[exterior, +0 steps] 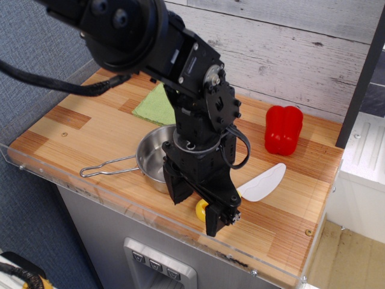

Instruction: Move yellow knife to left of pot

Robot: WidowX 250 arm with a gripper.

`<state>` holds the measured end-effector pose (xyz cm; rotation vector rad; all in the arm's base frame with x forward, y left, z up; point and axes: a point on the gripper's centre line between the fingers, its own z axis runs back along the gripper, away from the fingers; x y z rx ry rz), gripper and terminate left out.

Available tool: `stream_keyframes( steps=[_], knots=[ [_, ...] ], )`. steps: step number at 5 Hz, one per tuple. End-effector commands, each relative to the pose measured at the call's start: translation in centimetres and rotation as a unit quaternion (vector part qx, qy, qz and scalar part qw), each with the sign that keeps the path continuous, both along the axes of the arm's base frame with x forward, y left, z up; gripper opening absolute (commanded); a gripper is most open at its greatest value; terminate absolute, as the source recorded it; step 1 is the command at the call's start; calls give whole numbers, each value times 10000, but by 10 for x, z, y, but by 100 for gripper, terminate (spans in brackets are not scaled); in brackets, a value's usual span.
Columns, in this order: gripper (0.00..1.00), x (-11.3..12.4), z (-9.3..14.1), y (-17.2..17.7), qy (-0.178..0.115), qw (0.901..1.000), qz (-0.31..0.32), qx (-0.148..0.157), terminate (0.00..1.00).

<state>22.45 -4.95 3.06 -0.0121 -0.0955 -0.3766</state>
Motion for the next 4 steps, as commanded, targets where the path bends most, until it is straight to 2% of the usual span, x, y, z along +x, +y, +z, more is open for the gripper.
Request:
stream_keyframes(
  steps=[1, 2, 4],
  knots=[
    [100, 3, 0, -9, -74, 9999, -116, -98, 0],
    [100, -1, -4, -9, -85, 9998, -125, -113, 0],
    [100, 26, -11, -9, -44, 10000, -8, -76, 0]
  ],
)
